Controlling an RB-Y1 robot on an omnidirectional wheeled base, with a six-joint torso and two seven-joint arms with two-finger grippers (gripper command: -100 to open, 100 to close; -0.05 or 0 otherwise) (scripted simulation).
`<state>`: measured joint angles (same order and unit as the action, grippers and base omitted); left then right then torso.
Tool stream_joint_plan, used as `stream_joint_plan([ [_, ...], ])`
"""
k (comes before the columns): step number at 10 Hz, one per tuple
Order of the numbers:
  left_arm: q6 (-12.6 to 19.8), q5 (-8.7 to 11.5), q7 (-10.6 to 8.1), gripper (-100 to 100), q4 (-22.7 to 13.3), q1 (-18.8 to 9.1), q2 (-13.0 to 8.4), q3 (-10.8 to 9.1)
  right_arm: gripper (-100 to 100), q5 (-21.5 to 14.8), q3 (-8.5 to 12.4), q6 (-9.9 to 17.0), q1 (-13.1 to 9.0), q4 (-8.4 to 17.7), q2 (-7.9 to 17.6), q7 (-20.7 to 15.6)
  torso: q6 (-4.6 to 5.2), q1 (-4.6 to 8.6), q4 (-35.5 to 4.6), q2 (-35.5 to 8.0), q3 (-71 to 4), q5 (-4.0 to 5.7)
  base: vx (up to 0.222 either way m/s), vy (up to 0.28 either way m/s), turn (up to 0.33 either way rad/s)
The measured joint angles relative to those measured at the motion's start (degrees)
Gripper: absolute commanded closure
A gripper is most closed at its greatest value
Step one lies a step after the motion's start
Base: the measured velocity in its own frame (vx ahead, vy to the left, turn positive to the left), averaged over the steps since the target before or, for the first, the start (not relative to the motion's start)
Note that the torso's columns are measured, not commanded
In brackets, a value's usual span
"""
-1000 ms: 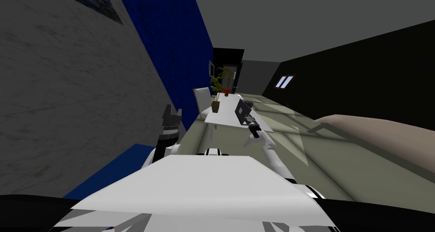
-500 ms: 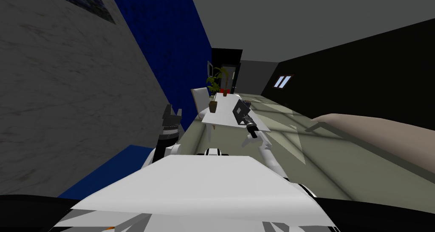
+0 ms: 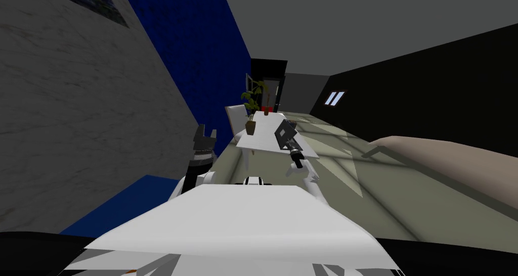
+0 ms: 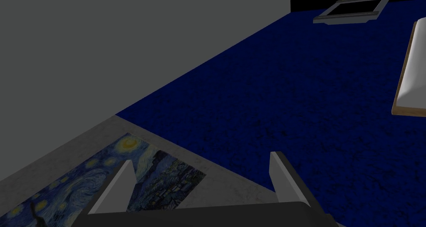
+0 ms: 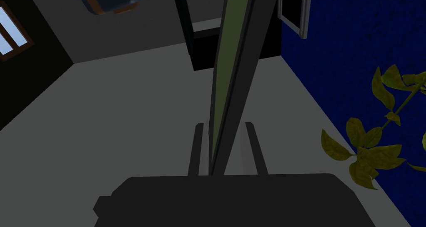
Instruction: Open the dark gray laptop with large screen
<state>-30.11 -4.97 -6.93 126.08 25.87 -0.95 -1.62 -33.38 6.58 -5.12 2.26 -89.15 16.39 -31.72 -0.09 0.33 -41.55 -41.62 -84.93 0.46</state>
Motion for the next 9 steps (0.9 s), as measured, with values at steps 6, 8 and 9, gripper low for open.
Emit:
stream_joint_plan([
  [6,0.00,0.00,0.00,0,0.00,0.00,0.00,0.00,100,-1.89,-0.39,-0.79,4.00,-3.23,-7.33,2.07,-0.04,0.03,0.00,0.10,-0.04,-0.02,0.030,-0.081,-0.001],
  [8,0.00,0.00,0.00,0,0.00,0.00,0.00,0.00,100,-2.38,-0.72,-0.80,5.31,-4.53,-9.49,2.92,-0.03,-0.04,-0.01,0.09,-0.05,-0.06,0.029,-0.080,0.003],
  [9,0.00,0.00,0.00,0,0.00,0.00,0.00,0.00,100,-2.79,-0.59,-1.27,6.24,-5.09,-11.21,3.01,0.00,-0.09,0.02,0.03,0.00,-0.05,0.028,-0.085,-0.011],
])
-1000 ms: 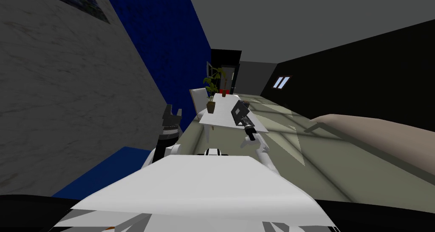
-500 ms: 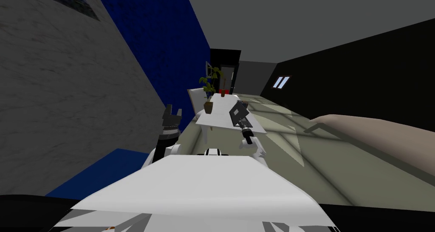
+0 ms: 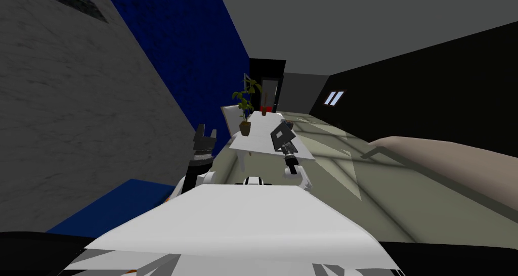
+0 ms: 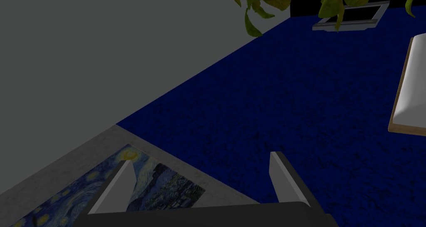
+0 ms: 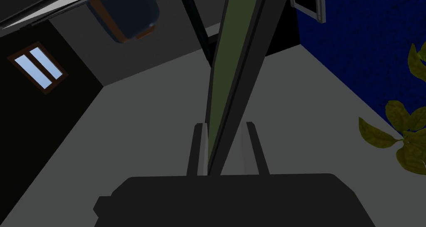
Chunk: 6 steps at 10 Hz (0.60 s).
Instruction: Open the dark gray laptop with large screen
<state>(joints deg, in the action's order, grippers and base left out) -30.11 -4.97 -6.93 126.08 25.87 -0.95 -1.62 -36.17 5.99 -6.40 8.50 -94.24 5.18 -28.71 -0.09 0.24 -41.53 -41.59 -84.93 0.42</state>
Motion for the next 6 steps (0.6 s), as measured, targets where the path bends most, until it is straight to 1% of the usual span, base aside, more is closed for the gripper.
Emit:
stream_joint_plan([
  [1,0.00,0.00,0.00,0,0.00,0.00,0.00,0.00,100,-0.50,-0.11,-0.19,0.85,-0.70,-1.61,0.24,-0.03,-0.01,-0.04,-0.07,0.04,-0.01,0.023,-0.073,-0.002],
  [2,0.00,0.00,0.00,0,0.00,0.00,0.00,0.00,100,-0.67,0.00,-0.51,0.94,-0.39,-2.63,0.53,-0.05,0.00,-0.07,0.03,0.00,-0.05,0.030,-0.083,0.014],
  [4,0.00,0.00,0.00,0,0.00,0.00,0.00,0.00,100,-1.23,0.25,-1.56,2.53,-1.02,-5.10,1.26,0.01,-0.01,-0.10,-0.04,0.02,-0.07,0.019,-0.046,-0.009],
  [5,0.00,0.00,0.00,0,0.00,0.00,0.00,0.00,100,-1.22,0.22,-1.64,2.59,-1.20,-5.24,1.34,-0.03,-0.18,-0.34,-0.15,0.07,-0.25,0.002,-0.011,-0.069],
  [6,0.00,0.00,0.00,0,0.00,0.00,0.01,0.00,100,-0.57,0.50,-2.53,2.15,-0.18,-5.40,1.70,-0.03,-0.25,-0.40,-0.19,0.10,-0.30,0.030,-0.015,-0.083],
])
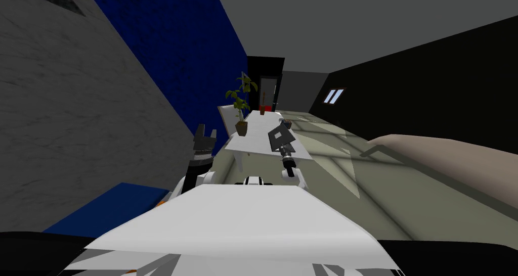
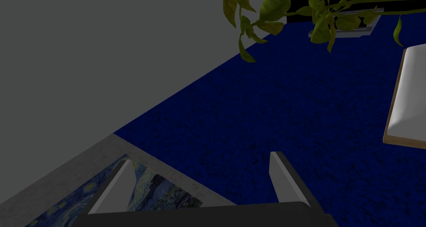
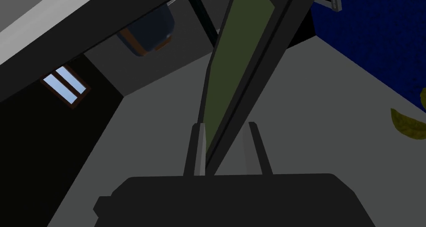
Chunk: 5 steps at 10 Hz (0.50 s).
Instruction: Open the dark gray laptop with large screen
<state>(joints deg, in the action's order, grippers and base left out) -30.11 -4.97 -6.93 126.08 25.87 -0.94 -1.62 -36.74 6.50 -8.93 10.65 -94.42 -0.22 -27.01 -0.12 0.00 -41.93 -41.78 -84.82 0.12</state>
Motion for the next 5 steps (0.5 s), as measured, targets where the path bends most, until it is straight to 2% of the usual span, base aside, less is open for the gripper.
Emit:
stream_joint_plan([
  [5,0.00,0.00,0.00,0,0.00,0.00,0.00,0.00,100,3.85,0.72,-4.70,-0.24,4.71,-0.18,3.01,-0.23,-0.12,0.12,0.00,-0.01,0.11,0.023,-0.008,-0.044],
])
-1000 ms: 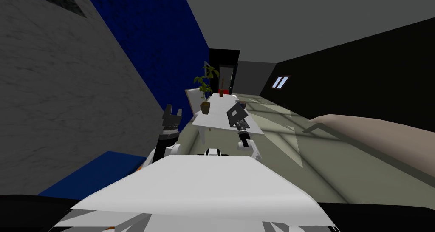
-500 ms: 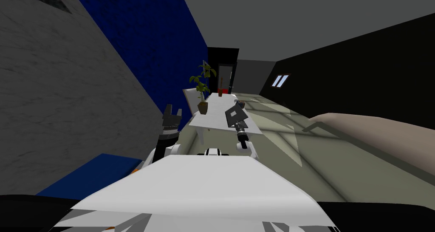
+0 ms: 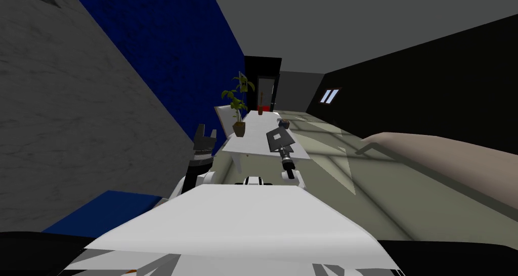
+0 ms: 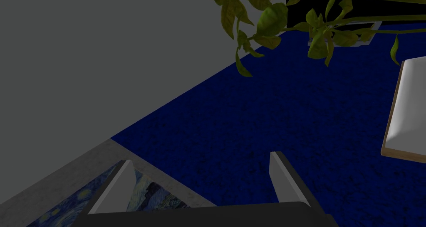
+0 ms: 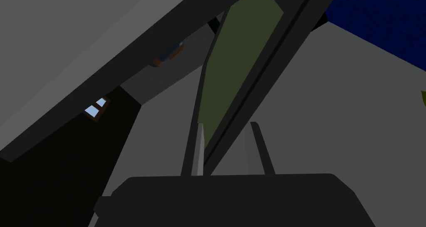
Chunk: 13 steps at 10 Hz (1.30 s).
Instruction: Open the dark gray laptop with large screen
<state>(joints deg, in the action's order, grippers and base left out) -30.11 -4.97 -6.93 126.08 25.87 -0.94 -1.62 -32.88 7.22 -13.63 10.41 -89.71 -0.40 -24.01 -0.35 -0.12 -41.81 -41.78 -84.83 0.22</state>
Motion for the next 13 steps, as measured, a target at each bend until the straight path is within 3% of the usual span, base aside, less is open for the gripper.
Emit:
stream_joint_plan([
  [1,0.00,0.00,0.00,0,0.00,0.00,0.00,0.00,100,0.73,0.34,-1.05,-0.49,1.56,-0.28,0.31,-0.05,-0.03,0.06,0.07,-0.02,0.03,0.027,-0.009,-0.064],
  [2,0.00,0.00,0.00,0,0.00,0.00,0.00,0.00,-100,1.77,0.54,-2.30,-0.77,3.03,-0.34,1.01,-0.03,-0.05,0.11,0.10,-0.05,0.04,0.046,0.029,-0.142],
  [13,0.00,0.00,0.00,0,0.00,0.00,0.01,0.01,-100,8.86,-6.87,1.52,3.04,-6.08,16.67,10.12,0.30,0.05,-0.53,-0.50,0.26,-0.27,0.053,0.072,-0.138],
])
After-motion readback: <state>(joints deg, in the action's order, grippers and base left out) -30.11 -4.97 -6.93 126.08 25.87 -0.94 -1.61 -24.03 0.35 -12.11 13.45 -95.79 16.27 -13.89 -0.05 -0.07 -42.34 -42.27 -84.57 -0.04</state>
